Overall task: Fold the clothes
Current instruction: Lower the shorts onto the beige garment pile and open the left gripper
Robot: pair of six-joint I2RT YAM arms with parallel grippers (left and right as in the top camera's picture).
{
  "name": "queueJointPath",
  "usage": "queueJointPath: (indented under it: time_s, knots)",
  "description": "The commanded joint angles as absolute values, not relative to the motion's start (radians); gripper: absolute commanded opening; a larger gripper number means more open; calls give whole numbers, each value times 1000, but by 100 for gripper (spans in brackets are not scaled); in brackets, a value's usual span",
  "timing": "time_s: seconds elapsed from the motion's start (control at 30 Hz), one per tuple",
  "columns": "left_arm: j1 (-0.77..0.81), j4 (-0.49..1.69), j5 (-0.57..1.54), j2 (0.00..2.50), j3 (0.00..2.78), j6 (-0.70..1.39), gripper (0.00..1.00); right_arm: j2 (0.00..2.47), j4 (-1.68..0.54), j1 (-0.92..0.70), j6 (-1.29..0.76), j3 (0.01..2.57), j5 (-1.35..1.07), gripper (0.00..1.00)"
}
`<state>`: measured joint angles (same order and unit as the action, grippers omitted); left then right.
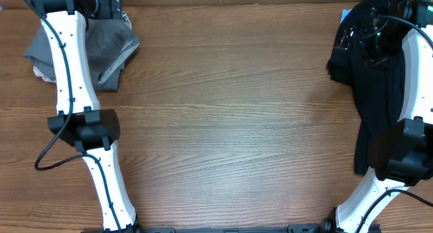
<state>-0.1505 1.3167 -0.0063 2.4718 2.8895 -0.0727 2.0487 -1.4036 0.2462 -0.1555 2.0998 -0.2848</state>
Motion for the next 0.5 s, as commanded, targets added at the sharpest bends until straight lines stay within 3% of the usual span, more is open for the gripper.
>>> queueJointPath:
  time_s: [0.0, 0.47]
  knots:
    - [-195, 1264, -146, 2487, 2813, 10, 100, 2039, -1401, 241, -148, 2094, -289, 90]
    - [-348, 844, -147, 2494, 2348, 322, 100, 2039, -1401, 241, -149, 2094, -289, 90]
